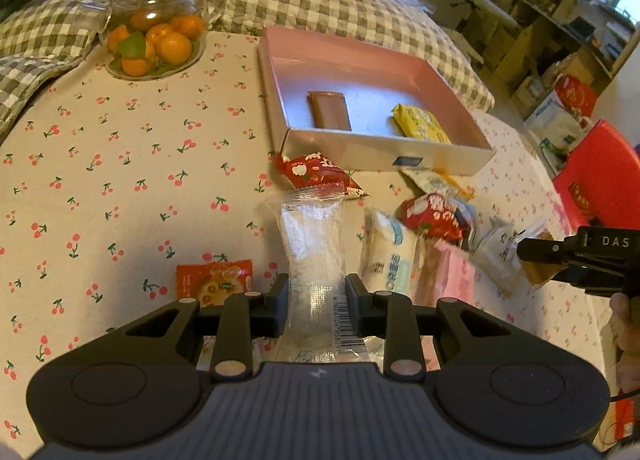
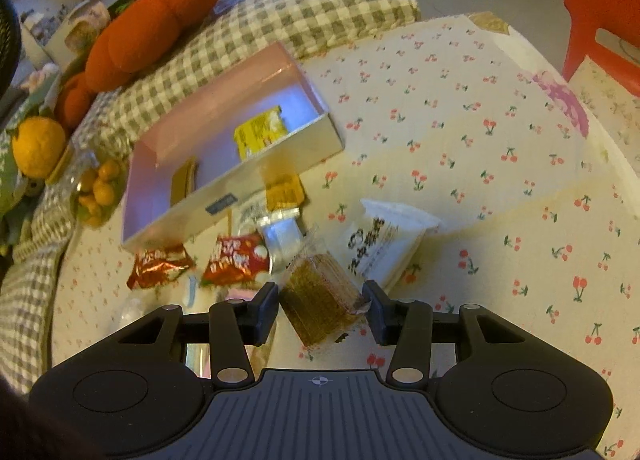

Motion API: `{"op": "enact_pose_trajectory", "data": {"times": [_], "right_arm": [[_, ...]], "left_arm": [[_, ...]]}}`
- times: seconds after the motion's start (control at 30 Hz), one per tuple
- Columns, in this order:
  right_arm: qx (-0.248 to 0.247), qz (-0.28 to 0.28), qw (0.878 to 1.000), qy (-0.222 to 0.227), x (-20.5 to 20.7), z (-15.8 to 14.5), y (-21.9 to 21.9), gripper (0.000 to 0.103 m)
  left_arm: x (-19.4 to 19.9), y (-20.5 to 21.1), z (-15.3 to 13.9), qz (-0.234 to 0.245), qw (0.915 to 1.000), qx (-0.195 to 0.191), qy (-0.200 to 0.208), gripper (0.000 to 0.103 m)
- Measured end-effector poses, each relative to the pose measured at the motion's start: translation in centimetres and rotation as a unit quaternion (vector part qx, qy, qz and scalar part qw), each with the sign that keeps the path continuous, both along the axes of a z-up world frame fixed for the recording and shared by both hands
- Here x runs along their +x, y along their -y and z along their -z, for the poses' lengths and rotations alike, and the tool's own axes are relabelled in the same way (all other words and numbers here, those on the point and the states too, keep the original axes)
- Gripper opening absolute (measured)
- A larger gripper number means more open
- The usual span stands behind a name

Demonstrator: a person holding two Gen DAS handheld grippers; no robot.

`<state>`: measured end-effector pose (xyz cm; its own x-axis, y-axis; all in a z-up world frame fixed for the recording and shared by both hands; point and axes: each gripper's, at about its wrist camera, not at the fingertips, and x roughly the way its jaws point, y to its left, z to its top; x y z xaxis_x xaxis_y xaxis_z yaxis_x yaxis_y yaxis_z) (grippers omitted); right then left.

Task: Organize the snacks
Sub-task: 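Grasp the clear white rice-cake packet with the left tool while the right tool grasps the square brown biscuit, then carry both held snacks into the pink box and open both tools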

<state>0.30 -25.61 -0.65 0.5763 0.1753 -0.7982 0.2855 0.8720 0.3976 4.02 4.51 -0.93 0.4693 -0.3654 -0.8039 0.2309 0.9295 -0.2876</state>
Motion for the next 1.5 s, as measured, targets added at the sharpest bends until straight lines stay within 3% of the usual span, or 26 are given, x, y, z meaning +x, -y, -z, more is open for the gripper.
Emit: {"op": "enact_pose_trajectory", "data": {"times": [0.57,0.63,0.93,1.13,1.27,1.5], "right_arm": [[0.051,0.033,0.998,0.02,3.4,-1.9,0.6,0.045],[0.055,0.035,0.998,0.024,3.8,-2.1,0.7,0.039],[0.068,0.05,0.996,0.03,5.9,-2.1,1.0,0.037],[0.038,0.064,0.997,-0.024,7.1,-0.3,1.0,0.044],[0.011,0.038,0.997,-0.062,7.3,1.3,0.5,0.048],[-0.038,-0.005,0.997,-0.063,7.5,2.1,-1.1,0.048]], "left_arm": [[3.2,0.5,-2.4,-0.029,0.9985,-0.044,0.013,0.026],[3.8,0.6,-2.5,-0.034,0.9981,-0.051,0.01,0.026],[6.9,1.9,-2.9,-0.041,0.997,-0.06,0.027,0.026],[8.2,2.8,-2.2,-0.052,0.9955,-0.079,0.008,0.026],[8.1,3.2,-1.8,-0.046,0.9948,-0.09,-0.008,0.026],[7.9,3.3,-1.5,-0.04,0.9953,-0.087,-0.016,0.026]]}}
